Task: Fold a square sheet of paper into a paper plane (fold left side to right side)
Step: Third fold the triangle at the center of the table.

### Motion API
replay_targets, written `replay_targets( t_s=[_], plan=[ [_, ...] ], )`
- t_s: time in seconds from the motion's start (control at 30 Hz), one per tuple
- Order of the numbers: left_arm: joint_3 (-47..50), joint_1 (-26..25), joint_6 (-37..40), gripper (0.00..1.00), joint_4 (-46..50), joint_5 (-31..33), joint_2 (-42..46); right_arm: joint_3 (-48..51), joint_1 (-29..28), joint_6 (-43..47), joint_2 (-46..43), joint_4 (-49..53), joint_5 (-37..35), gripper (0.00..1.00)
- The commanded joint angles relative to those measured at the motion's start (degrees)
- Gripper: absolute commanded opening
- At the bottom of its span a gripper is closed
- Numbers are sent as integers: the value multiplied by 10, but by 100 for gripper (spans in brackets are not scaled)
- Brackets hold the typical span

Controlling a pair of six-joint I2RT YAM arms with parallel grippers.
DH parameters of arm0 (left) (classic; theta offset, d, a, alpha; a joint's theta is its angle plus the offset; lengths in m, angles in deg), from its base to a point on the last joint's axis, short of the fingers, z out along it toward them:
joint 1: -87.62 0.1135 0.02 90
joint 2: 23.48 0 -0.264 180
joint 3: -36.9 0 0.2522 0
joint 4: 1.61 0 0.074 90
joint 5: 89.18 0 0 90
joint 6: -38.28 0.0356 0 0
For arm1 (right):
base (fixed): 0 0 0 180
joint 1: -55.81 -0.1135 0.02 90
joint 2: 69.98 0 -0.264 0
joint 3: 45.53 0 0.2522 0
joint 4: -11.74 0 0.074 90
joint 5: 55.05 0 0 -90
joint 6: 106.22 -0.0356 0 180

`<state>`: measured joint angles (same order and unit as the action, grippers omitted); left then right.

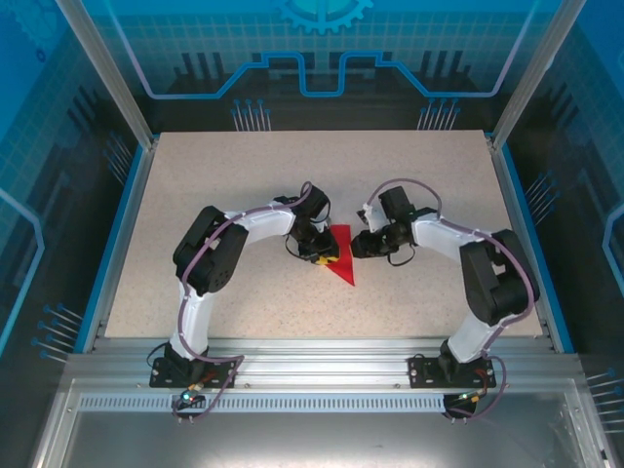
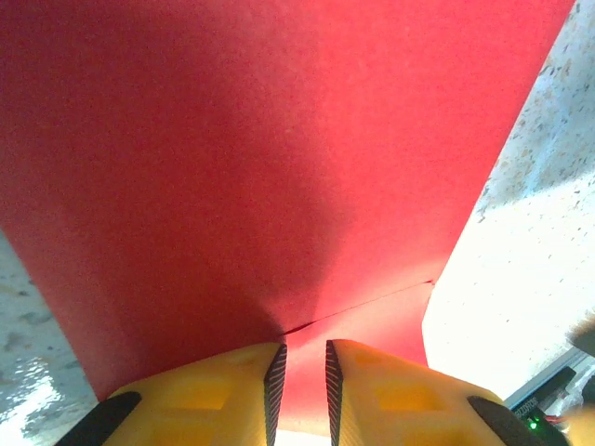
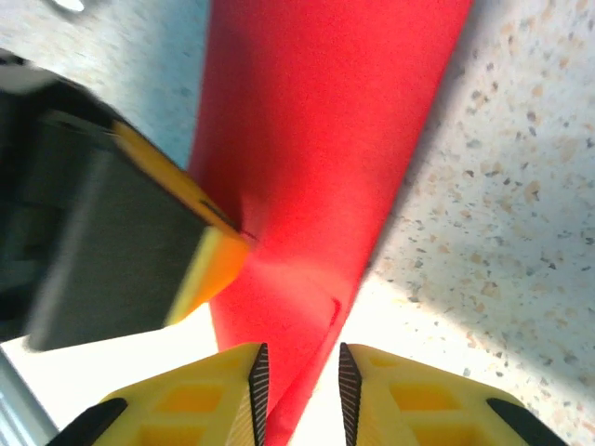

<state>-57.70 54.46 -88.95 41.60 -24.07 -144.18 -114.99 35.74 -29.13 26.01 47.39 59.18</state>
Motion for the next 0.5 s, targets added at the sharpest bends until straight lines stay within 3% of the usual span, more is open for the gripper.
replay_targets(
  t_s=[0.0, 0.17, 0.47],
  plan=[
    [10, -5, -4, 25, 15, 45, -36, 29, 2, -11, -37, 30, 56, 29],
    [3, -7, 0, 25, 22, 50, -36, 74, -35, -49, -61, 13, 129, 25],
    [1, -8, 0, 25, 22, 51, -35, 56, -69, -53, -30, 23, 103, 26]
  ],
)
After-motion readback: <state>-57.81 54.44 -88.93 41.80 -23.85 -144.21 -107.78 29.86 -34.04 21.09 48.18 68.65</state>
